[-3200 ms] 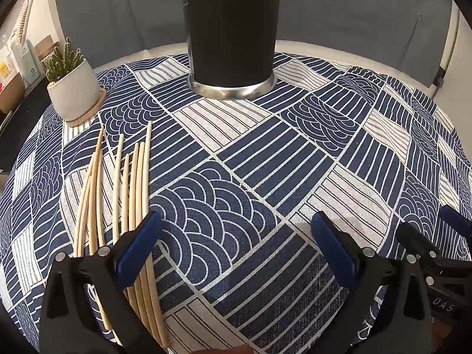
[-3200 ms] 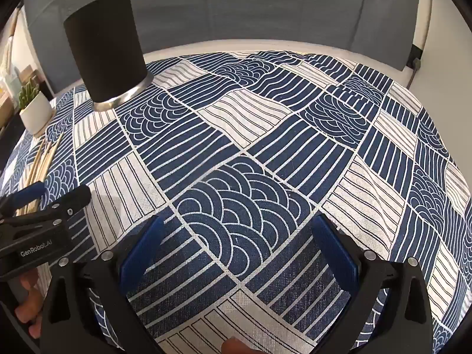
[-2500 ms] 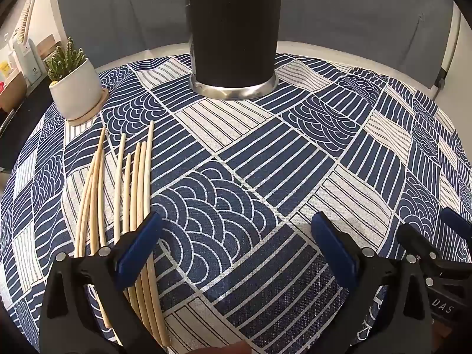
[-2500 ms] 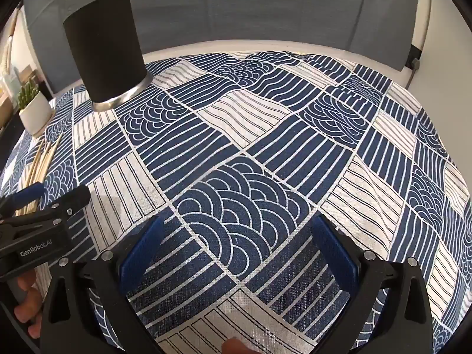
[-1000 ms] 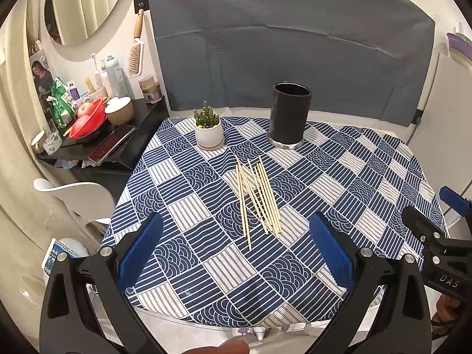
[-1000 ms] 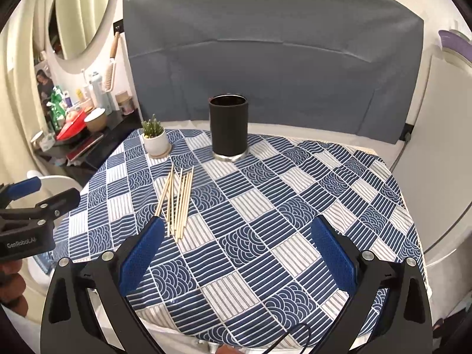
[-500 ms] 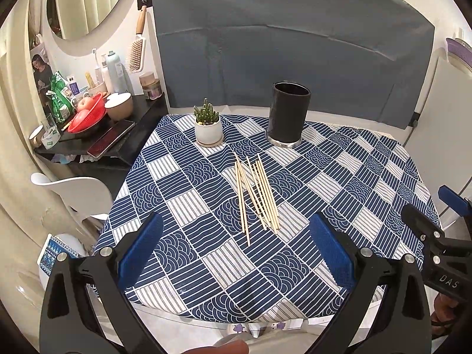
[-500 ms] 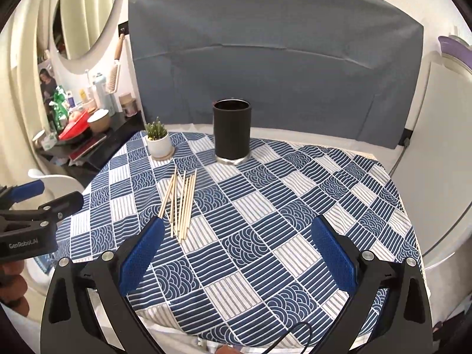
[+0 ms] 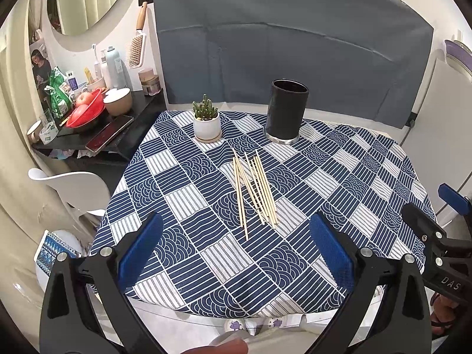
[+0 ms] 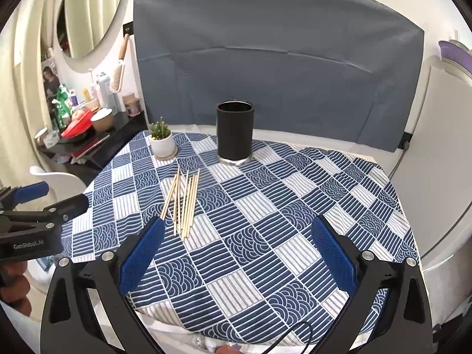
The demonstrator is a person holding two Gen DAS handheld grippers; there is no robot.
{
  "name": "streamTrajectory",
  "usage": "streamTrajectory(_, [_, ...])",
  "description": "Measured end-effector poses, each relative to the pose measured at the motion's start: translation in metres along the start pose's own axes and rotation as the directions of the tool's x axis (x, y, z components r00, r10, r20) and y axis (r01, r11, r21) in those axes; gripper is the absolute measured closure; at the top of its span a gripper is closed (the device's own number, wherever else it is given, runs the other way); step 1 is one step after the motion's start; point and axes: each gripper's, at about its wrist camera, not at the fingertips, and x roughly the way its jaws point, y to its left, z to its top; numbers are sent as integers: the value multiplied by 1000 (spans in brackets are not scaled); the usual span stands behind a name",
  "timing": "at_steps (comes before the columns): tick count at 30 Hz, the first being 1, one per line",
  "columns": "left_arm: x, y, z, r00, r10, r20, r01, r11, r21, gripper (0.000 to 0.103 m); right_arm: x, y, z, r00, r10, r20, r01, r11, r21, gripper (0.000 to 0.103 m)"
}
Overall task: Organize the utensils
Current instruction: 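Move both tools toward the chopstick pile on the cloth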
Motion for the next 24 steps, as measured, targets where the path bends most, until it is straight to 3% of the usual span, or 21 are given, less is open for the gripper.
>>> streamTrajectory(24, [2,-10,-4,1000,8,-19,-10,998,-63,6,3,-13,-2,999,40,-13,-41,998,-43,8])
